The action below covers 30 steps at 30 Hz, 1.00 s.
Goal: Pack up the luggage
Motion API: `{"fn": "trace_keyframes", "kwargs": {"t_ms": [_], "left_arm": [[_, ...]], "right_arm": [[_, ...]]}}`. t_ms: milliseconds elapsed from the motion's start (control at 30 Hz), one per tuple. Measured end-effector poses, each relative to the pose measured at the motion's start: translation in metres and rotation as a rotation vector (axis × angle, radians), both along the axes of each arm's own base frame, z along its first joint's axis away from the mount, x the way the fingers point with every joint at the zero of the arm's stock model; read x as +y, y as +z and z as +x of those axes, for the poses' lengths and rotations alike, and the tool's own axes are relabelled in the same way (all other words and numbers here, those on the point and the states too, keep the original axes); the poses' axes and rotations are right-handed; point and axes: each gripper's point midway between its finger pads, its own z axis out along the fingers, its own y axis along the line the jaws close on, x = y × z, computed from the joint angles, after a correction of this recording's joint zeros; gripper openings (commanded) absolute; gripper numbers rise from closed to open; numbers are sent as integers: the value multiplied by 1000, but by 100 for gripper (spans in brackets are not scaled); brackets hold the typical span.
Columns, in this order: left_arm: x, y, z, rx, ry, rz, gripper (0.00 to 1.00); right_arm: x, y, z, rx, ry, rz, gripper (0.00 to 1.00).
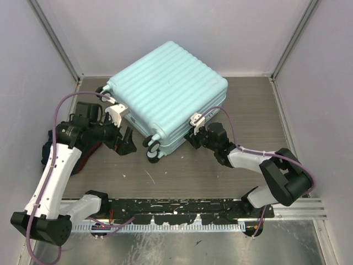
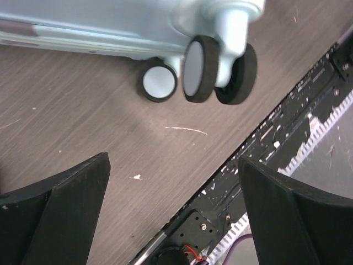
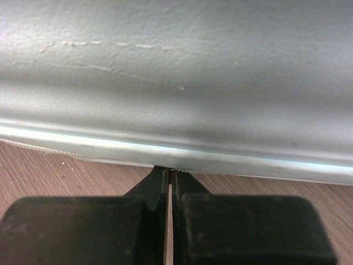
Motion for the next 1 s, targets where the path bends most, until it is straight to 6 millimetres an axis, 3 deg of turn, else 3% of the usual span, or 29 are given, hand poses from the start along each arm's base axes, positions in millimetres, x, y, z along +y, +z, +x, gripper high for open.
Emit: {"fn": "trace_keyframes", "kwargs": {"t_ms": [200,467,700,867,1000], "left_arm": [[-21,-10,-14,-21,-118,53,98],[-58,-29,-7,-37,-237,128,100],[-76,-37,11,-73,-225,170,88],[-89,-45,19,-85,-230,201,69],[-91,-48,21,-91,-229,218,44]], "right_arm": [[3,0,0,-7,-20,-12,1],[5,0,1,-13,-53,-33,1],[4,-1,1,-14,-64,-40,1],[1,0,1,-11,-77,-50,1],[-9,2,4,-4,-98,-53,1]]}}
